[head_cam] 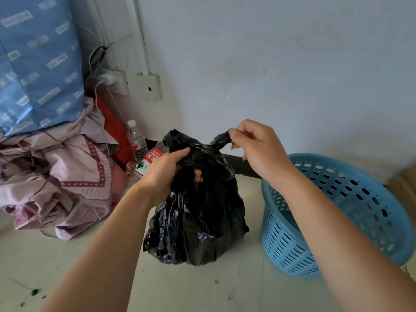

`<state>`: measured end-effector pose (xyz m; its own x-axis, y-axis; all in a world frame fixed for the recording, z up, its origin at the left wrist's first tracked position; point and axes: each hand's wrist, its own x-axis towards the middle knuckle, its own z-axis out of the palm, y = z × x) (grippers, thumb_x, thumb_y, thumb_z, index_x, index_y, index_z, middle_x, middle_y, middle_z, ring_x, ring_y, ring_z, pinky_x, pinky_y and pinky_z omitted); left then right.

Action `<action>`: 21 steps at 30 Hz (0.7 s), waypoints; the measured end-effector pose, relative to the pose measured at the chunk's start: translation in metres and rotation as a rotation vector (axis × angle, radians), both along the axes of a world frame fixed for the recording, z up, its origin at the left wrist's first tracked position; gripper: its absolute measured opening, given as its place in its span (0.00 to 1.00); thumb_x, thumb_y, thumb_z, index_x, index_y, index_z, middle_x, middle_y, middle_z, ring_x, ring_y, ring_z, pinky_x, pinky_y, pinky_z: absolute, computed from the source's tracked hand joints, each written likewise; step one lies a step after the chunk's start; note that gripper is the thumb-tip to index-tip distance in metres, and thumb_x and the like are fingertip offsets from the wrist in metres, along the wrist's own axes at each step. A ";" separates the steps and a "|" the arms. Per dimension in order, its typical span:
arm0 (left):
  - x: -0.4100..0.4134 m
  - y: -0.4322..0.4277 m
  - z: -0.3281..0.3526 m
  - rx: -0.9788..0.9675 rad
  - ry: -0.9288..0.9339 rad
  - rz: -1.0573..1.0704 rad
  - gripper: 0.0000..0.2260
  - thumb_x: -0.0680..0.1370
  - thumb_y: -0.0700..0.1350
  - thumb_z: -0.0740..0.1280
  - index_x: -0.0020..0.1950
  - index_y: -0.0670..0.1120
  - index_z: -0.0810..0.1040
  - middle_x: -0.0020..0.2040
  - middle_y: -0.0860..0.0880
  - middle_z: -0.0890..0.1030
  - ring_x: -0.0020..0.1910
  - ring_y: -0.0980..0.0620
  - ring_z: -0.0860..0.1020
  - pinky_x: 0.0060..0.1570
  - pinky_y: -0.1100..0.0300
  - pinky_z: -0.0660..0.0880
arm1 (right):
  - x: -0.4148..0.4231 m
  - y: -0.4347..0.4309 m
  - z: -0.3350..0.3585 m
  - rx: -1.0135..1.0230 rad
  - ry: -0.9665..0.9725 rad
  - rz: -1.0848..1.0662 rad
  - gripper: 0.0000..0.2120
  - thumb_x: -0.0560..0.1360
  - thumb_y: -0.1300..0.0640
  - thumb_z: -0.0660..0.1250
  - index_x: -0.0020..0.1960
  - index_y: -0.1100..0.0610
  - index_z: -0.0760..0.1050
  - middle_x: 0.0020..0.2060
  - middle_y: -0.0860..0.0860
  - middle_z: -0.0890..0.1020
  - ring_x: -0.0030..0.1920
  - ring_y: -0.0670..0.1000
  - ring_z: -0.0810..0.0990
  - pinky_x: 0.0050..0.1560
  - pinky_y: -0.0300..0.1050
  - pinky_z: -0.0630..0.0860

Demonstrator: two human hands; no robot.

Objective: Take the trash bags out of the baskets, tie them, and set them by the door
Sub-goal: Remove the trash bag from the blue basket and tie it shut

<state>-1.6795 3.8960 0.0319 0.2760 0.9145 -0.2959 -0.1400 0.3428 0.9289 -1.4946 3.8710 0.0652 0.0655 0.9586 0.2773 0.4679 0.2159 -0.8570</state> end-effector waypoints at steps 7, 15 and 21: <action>-0.011 0.002 -0.005 0.121 -0.045 -0.151 0.07 0.72 0.41 0.67 0.48 0.41 0.79 0.40 0.46 0.81 0.31 0.53 0.77 0.34 0.63 0.76 | -0.002 -0.016 0.012 -0.198 -0.226 0.341 0.08 0.74 0.59 0.70 0.39 0.60 0.84 0.38 0.52 0.86 0.40 0.52 0.84 0.44 0.47 0.79; -0.025 0.002 -0.001 0.290 0.291 -0.211 0.14 0.70 0.27 0.67 0.54 0.34 0.77 0.45 0.36 0.78 0.38 0.48 0.76 0.44 0.61 0.75 | 0.002 -0.014 -0.013 -0.382 -0.278 0.383 0.06 0.70 0.61 0.75 0.46 0.57 0.84 0.45 0.49 0.86 0.48 0.46 0.84 0.53 0.41 0.79; -0.025 0.001 0.012 0.392 0.477 -0.299 0.11 0.71 0.28 0.69 0.50 0.38 0.77 0.44 0.36 0.83 0.37 0.47 0.79 0.45 0.61 0.79 | -0.021 0.005 -0.044 -0.328 -0.331 0.382 0.25 0.63 0.58 0.78 0.58 0.48 0.78 0.56 0.47 0.79 0.57 0.46 0.76 0.61 0.44 0.71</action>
